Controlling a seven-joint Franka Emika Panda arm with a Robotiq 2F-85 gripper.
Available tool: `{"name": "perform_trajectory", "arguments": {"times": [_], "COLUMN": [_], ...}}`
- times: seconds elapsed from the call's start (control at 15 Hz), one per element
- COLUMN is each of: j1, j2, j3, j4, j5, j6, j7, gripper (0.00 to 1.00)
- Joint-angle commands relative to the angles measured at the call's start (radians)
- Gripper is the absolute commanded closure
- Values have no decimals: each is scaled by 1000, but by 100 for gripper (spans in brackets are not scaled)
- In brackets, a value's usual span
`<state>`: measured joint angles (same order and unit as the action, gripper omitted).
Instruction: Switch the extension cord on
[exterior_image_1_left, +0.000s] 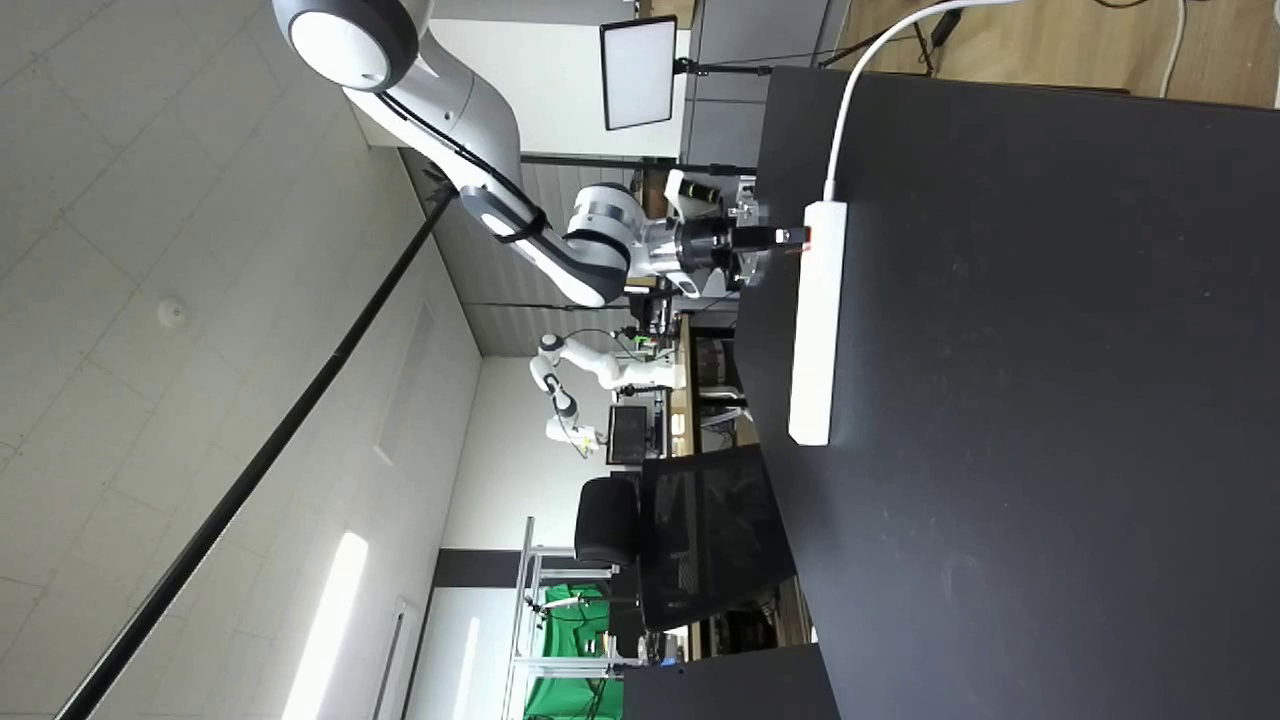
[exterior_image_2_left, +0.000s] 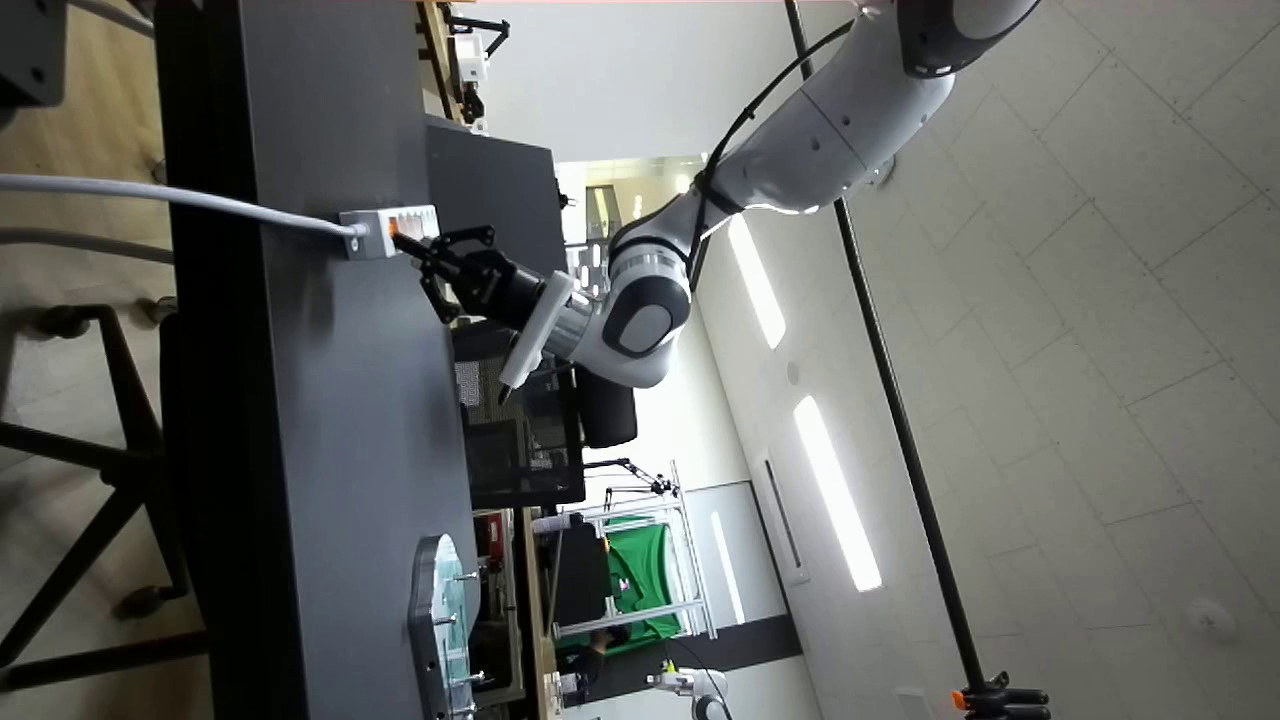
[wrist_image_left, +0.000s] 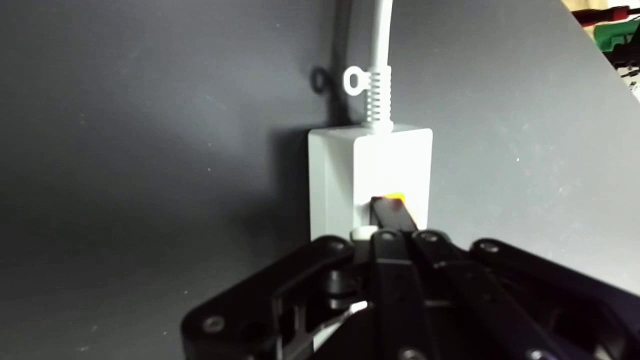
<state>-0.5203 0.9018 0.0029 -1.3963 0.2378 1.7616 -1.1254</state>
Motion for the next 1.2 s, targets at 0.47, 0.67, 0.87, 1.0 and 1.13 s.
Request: {"name": "perform_trajectory", "arguments": {"times": [0.47, 0.67, 0.87, 1.0, 1.13], "j1": [64, 75, 72, 60, 54], "j2": [-64, -75, -104, -149, -210], "j3": [42, 42, 37, 37, 33], "j4": [-151, -163, -168, -176, -193], "j5": [106, 120, 134, 147, 159], "j6": [43, 33, 33, 17, 19], "j7": [-27, -31, -37, -55, -72], "gripper": [100, 100, 100, 100, 100]}}
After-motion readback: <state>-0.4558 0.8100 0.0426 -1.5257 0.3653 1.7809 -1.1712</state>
